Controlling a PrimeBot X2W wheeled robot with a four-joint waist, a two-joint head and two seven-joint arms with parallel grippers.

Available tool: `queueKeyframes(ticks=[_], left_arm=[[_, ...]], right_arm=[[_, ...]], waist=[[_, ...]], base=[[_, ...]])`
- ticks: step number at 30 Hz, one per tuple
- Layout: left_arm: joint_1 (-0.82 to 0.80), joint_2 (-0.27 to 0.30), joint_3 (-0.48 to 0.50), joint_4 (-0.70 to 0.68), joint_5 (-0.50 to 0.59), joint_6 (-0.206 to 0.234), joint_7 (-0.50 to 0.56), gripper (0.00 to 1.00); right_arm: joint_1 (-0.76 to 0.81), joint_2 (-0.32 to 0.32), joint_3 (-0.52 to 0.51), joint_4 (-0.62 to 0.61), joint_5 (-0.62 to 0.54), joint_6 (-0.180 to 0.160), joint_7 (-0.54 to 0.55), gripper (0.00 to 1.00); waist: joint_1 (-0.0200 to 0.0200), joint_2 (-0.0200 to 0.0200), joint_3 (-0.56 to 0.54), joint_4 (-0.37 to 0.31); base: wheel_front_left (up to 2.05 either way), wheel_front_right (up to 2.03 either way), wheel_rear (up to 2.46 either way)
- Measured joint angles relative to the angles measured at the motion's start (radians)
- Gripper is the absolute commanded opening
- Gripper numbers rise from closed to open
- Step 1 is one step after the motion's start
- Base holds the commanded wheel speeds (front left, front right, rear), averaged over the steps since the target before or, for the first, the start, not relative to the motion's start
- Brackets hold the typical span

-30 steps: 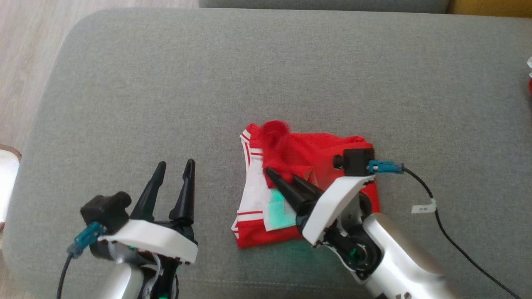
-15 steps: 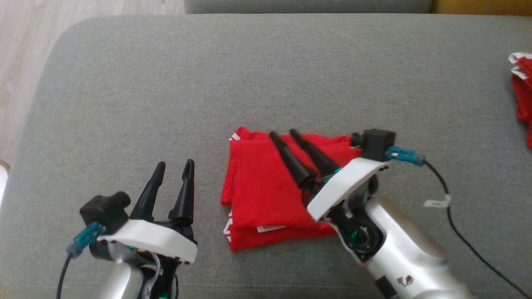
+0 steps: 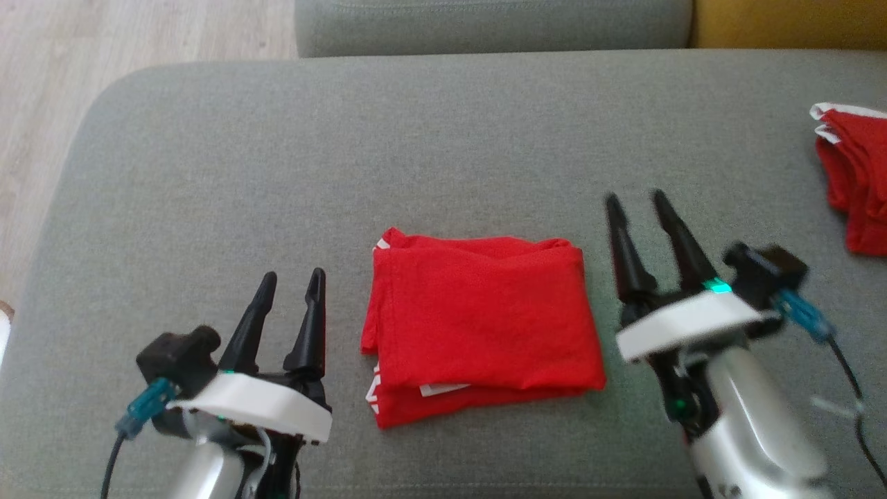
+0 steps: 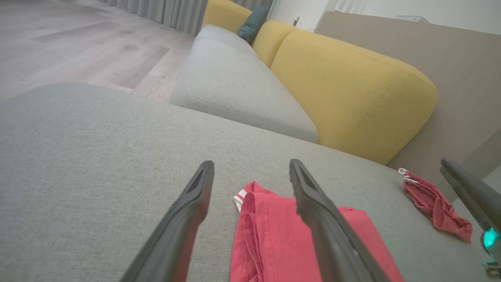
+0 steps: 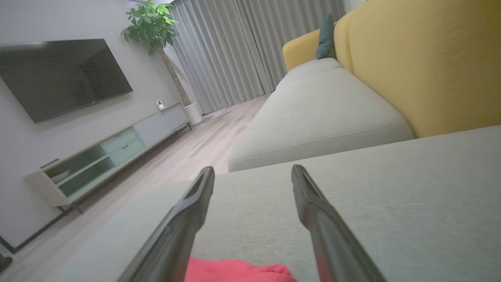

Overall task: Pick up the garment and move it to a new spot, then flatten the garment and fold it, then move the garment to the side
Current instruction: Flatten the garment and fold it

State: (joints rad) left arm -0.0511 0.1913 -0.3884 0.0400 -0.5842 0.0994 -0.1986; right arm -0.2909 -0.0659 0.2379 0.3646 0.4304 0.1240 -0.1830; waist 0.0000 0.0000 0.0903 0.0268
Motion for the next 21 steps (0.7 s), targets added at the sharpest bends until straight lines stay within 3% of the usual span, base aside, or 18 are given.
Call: queueKeyframes(ticks=[7,21], left_arm=[[0.011,-0.013,0.006,0.042,0.049,0.006,-0.043,1.00],[0.088,-0.041,0.055,0.080,0.145,-0.004,-0.051,1.00]], right_arm=[[0.119,0.006,-0.123,-0.051,-0.137,0.000,-0.047,1.00],[0.255,0.017,-0.198,-0.090,-0.186,0.000,-0.061,1.00]], waist=[[0.0000,0.0000,-0.035,0.005],[0.0000,0.0000,-0.085,0.018]], base=[[0.00,0.00,0.00],[0.00,0.00,0.00]])
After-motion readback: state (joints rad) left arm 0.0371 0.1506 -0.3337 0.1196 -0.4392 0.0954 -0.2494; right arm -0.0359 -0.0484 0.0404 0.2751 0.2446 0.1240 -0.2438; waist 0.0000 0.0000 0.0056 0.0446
